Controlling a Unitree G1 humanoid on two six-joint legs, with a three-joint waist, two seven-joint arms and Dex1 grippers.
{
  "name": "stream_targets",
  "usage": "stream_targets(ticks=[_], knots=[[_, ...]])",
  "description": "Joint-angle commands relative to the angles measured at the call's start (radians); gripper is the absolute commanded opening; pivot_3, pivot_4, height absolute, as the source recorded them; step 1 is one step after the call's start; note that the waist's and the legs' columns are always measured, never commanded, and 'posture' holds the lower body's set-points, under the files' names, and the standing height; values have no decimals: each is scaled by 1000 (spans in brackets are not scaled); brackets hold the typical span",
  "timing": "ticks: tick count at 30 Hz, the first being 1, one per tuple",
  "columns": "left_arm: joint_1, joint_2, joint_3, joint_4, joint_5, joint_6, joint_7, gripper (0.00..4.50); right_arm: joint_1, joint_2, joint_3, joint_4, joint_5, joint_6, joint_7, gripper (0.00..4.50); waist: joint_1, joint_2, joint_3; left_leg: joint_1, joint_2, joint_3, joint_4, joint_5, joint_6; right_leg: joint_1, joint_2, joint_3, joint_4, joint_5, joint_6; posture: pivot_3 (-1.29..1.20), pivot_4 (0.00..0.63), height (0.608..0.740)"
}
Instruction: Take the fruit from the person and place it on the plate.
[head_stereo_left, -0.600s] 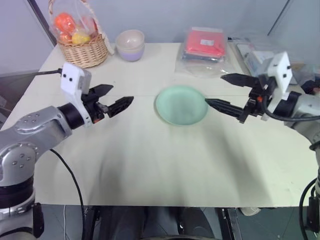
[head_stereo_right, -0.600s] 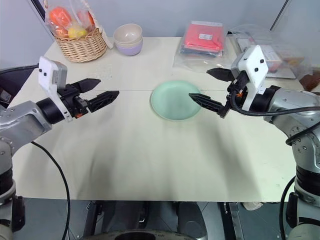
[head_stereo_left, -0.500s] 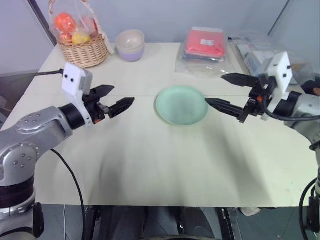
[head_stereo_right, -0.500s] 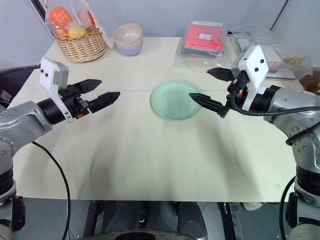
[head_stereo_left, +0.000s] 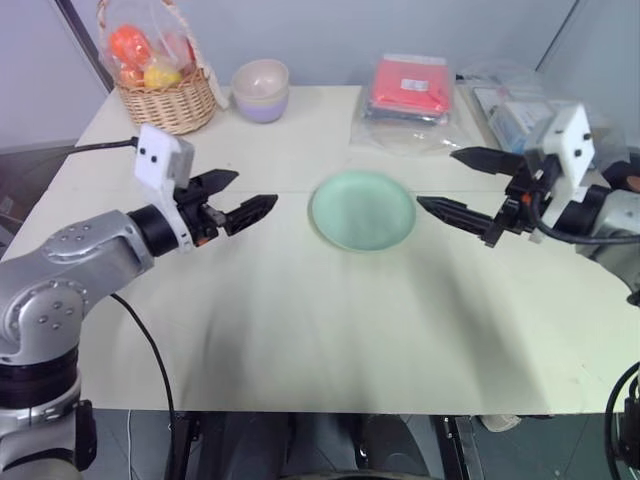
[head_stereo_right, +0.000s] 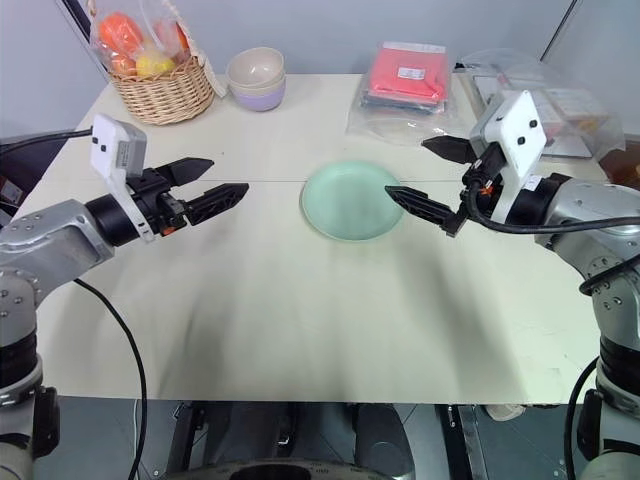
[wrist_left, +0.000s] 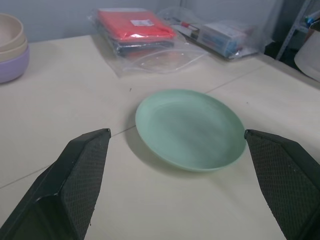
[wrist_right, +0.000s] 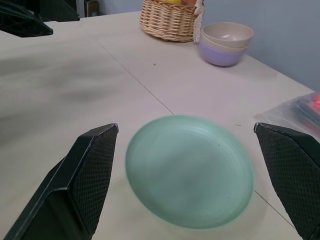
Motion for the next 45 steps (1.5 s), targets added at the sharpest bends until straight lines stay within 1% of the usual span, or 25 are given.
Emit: stream_targets(ticks=[1, 30, 38, 41, 43, 45], knots=[[-19, -3, 9, -12, 8, -21, -12, 4500, -4, -15, -30, -31, 13, -6, -4, 4455, 0, 0, 0, 0, 0, 0, 0, 0, 0, 0, 0, 0, 0, 0, 0, 0, 150, 740], [-47, -37, -4, 0, 72, -27, -64, 4500, -13, -11, -23, -34, 4, -15, -11, 4455, 0, 0, 0, 0, 0, 0, 0, 0, 0, 0, 0, 0, 0, 0, 0, 0, 150, 740], [-68, -56, 2, 15, 89, -31, -51, 4500, -61, 14, -7, -15, 3, -9, -58, 4455, 0, 0, 0, 0, 0, 0, 0, 0, 0, 0, 0, 0, 0, 0, 0, 0, 150, 740], [-75, -62, 1, 16, 90, -30, -53, 4500, -133, 67, 10, 24, 23, 48, -137, 4455, -4, 0, 0, 0, 0, 0, 1, 0, 0, 0, 0, 0, 0, 0, 0, 0, 150, 740], [-89, -77, -5, 29, 99, -35, -50, 4500, -174, 95, 36, 48, 12, 72, -169, 4455, -3, 0, 0, 0, 0, 0, 1, 0, 0, 0, 0, 0, 1, 0, 0, 0, 150, 740], [-123, -113, -14, 57, 105, -39, -27, 4500, -183, 103, 56, 50, -3, 67, -167, 4455, 1, 0, 0, 0, 0, 0, 1, 0, 0, 0, 0, 0, 1, 0, 0, 0, 150, 740]])
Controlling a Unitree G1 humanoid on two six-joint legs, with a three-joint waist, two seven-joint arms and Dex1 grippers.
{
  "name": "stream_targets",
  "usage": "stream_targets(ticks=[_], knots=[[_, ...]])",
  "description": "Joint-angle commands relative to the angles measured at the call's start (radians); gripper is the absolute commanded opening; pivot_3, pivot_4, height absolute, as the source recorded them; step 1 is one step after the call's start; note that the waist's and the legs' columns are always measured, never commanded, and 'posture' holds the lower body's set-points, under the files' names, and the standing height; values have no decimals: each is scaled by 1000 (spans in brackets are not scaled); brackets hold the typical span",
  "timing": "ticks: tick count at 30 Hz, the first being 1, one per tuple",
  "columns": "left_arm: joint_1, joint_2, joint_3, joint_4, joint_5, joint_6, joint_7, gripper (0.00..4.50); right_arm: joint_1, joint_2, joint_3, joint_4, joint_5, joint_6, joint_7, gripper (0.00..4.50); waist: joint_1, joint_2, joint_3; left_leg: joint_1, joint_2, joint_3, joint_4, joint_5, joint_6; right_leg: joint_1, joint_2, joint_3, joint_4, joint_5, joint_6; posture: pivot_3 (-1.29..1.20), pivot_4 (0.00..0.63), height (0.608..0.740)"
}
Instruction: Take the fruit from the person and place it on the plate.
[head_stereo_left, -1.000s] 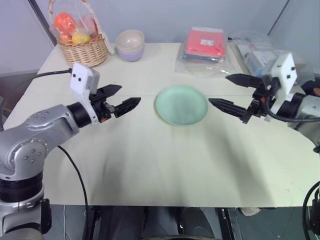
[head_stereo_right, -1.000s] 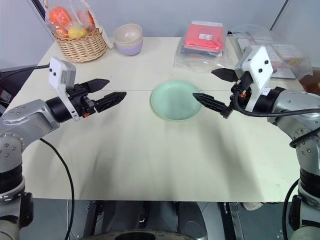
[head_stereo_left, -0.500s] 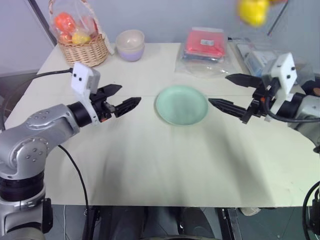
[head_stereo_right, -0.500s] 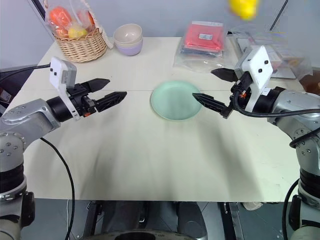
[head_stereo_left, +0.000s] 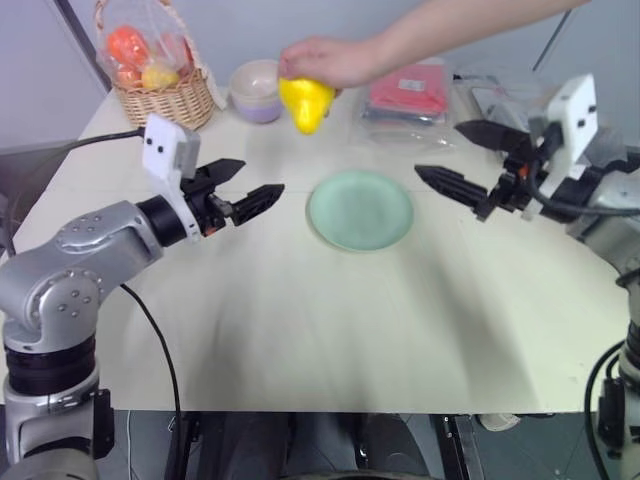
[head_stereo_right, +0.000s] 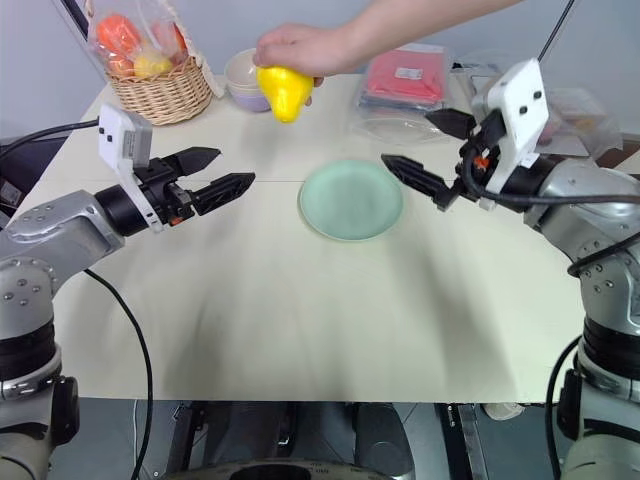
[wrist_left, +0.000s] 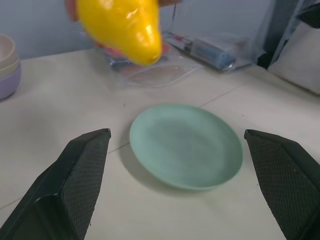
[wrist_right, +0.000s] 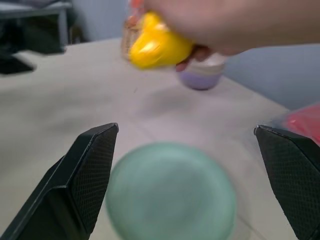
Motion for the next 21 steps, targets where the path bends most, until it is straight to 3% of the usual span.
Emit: stream_targets(ticks=[1, 7, 21], knots=[[-65, -43, 3, 30, 11, -28, 34, 4500, -22, 3, 19, -6, -11, -4, -9, 4455, 6, 0, 0, 0, 0, 0, 0, 0, 0, 0, 0, 0, 0, 0, 0, 0, 150, 740], [-231, -168, -22, 198, 75, -17, 166, 4500, -11, -1, 27, -11, -19, -12, -2, 4455, 4, -1, 0, -1, -2, 0, 3, -1, 1, 1, -1, -1, 0, 1, 1, 0, 150, 740], [-400, -259, -127, 522, 320, -101, 122, 4500, 32, -16, -40, -87, 26, 17, -32, 4455, 2, -1, 0, -1, -1, 0, 3, -1, 1, 0, 0, -1, 0, 1, 1, 0, 150, 740]])
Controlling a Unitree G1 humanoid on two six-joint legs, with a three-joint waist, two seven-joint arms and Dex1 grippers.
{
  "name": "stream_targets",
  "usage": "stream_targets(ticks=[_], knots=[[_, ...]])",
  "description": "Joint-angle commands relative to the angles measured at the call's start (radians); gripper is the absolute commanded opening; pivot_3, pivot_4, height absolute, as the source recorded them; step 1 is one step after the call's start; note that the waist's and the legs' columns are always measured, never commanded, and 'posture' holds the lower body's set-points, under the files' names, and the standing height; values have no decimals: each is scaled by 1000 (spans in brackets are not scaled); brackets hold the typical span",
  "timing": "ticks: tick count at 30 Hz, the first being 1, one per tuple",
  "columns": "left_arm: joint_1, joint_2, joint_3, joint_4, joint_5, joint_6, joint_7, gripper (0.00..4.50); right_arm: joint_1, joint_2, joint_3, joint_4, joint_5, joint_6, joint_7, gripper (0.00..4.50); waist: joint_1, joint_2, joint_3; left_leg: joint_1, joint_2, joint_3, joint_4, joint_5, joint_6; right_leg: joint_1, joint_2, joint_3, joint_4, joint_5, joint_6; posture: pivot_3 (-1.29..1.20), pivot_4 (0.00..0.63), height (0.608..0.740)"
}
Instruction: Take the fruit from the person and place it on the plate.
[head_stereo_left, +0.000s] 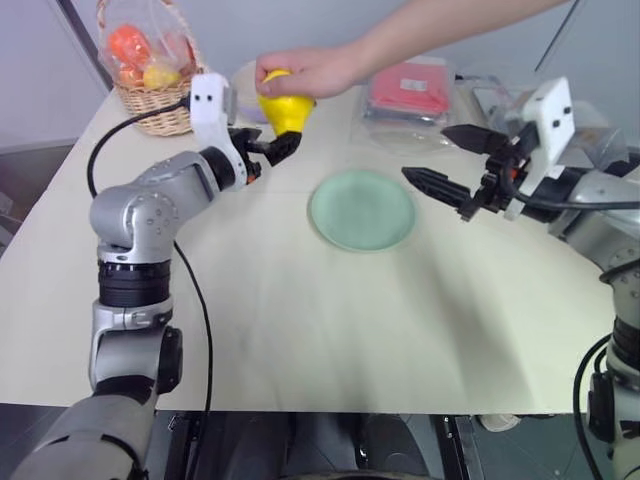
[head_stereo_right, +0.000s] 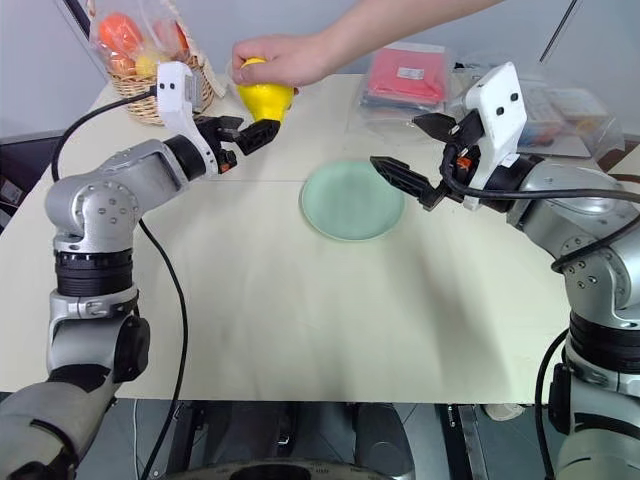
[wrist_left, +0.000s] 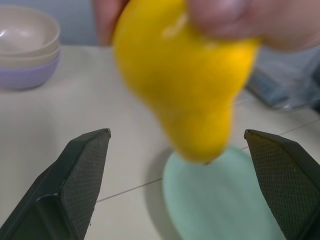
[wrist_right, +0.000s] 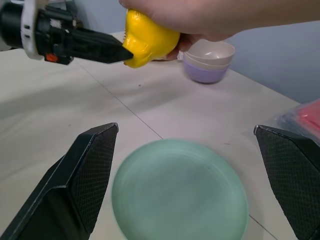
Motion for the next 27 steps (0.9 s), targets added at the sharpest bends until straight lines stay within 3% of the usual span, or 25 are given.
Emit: stream_targets(ticks=[1, 12, 15, 19, 20, 27], knots=[[-49, -5, -6, 24, 54, -59, -36, 4500, 4, -15, -53, -50, 17, 2, -16, 4455, 1, 0, 0, 0, 0, 0, 0, 0, 0, 0, 0, 0, 0, 0, 0, 0, 150, 740], [-93, -53, -7, 95, 125, -123, -114, 4500, 33, -22, -75, -80, 27, 13, -40, 4455, -1, 0, 0, 0, 0, 0, 0, 0, 0, 0, 0, 0, 0, 0, 0, 0, 150, 740], [-101, -65, -1, 110, 139, -137, -123, 3613, 33, -25, -75, -78, 23, 11, -40, 4500, -1, 0, 0, 0, 0, 0, 0, 0, 0, 0, 0, 0, 0, 0, 0, 0, 150, 740], [-108, -74, 4, 116, 148, -139, -131, 1703, 37, -28, -74, -79, 19, 8, -40, 4500, 0, 0, 0, 0, 0, 0, 0, 0, 0, 0, 0, 0, 0, 0, 0, 0, 150, 740], [-108, -76, 6, 117, 149, -139, -134, 1457, 38, -29, -74, -78, 17, 7, -40, 4500, 1, 0, 0, 0, 0, 0, 0, 0, 0, 0, 0, 0, 0, 0, 0, 0, 150, 740], [-107, -78, -6, 123, 159, -122, -168, 1390, 47, -35, -76, -82, 16, 6, -43, 4500, 1, 0, 0, 0, 0, 0, 0, 0, 0, 0, 0, 0, 0, 0, 0, 0, 150, 740]])
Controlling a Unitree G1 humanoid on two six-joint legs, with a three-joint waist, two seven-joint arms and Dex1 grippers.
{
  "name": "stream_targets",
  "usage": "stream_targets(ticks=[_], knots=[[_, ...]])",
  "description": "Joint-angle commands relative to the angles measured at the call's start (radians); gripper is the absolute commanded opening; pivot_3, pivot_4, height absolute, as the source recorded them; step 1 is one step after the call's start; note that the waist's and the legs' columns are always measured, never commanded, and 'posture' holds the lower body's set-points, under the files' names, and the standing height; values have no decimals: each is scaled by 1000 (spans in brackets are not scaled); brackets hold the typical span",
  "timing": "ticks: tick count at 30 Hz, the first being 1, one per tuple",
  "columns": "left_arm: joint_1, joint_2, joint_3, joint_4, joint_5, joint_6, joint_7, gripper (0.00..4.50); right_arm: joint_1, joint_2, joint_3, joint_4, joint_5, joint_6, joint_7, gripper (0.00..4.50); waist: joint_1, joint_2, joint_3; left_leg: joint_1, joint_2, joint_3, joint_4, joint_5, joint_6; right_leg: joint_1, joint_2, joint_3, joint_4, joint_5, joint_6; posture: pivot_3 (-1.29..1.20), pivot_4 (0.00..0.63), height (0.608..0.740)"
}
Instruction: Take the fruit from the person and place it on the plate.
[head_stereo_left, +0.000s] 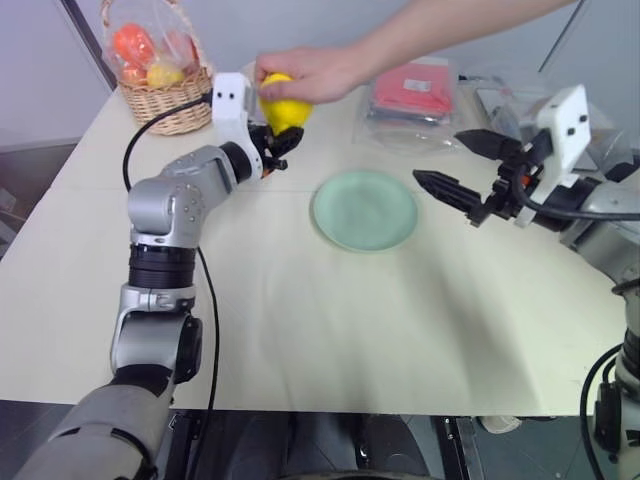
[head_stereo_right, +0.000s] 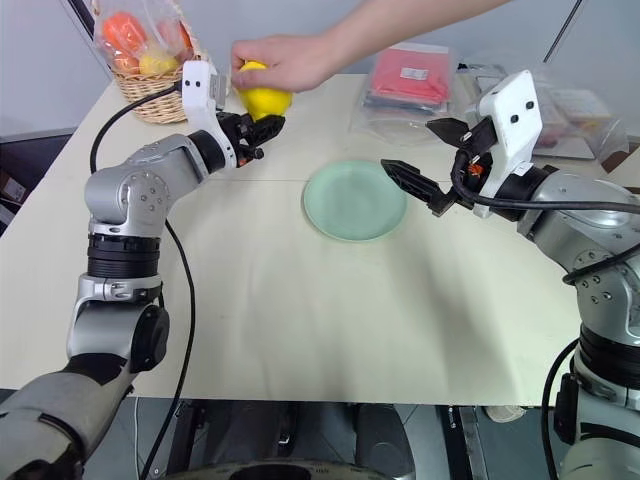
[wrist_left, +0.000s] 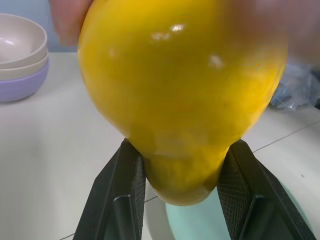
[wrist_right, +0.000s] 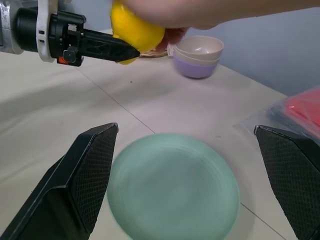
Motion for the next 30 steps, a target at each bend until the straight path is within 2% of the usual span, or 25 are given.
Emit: stream_targets(ticks=[1, 7, 13, 23, 25, 26, 29, 30], knots=[[-39, 6, -2, -14, 4, -4, -41, 1390, -1, -16, -29, -41, -1, -15, -7, 4500, 0, 0, 0, 0, 0, 0, 0, 0, 0, 0, 0, 0, 0, 0, 0, 0, 150, 740], [-53, -15, -84, 71, 53, -28, -129, 1390, 14, -15, -30, -53, -2, -16, -18, 4500, -1, 0, 0, 0, 0, 0, 0, 0, 0, 0, 0, 0, 0, 0, 0, 0, 150, 740], [-135, -121, -215, 381, 187, -199, -265, 1390, 50, 2, -50, -89, 6, -9, -58, 4500, 3, 0, 0, 0, -1, 0, 0, 0, 0, 1, 0, 0, 0, 0, 0, 0, 150, 740], [-237, -244, -263, 747, 332, -417, -395, 1390, 129, 16, -119, -182, 50, 30, -144, 4500, 0, 0, 0, 0, -1, 1, 0, 0, 1, 0, 0, 0, 0, 0, 0, 0, 150, 740], [-246, -254, -259, 781, 346, -432, -414, 2422, 137, 16, -127, -191, 60, 34, -157, 4500, -1, 0, 0, 0, -1, 1, 0, 0, 1, 0, 0, 0, 0, 0, 0, 0, 150, 740], [-248, -258, -258, 795, 354, -441, -421, 2784, 142, 16, -131, -196, 64, 36, -163, 4500, -2, 0, 0, 0, -1, 1, 0, -1, 1, 0, 0, 0, 0, 0, 0, 0, 150, 740], [-249, -260, -257, 816, 376, -463, -441, 4396, 152, 16, -141, -206, 72, 40, -178, 4500, -1, 0, 0, 0, -1, 1, 0, -1, 1, 0, 0, 0, 0, 0, 0, 0, 150, 740], [-249, -259, -254, 814, 379, -463, -447, 4455, 155, 16, -143, -208, 75, 40, -181, 4500, -1, 0, 0, 0, -1, 1, 0, -1, 1, 0, 0, 0, 0, 0, 0, 0, 150, 740]])
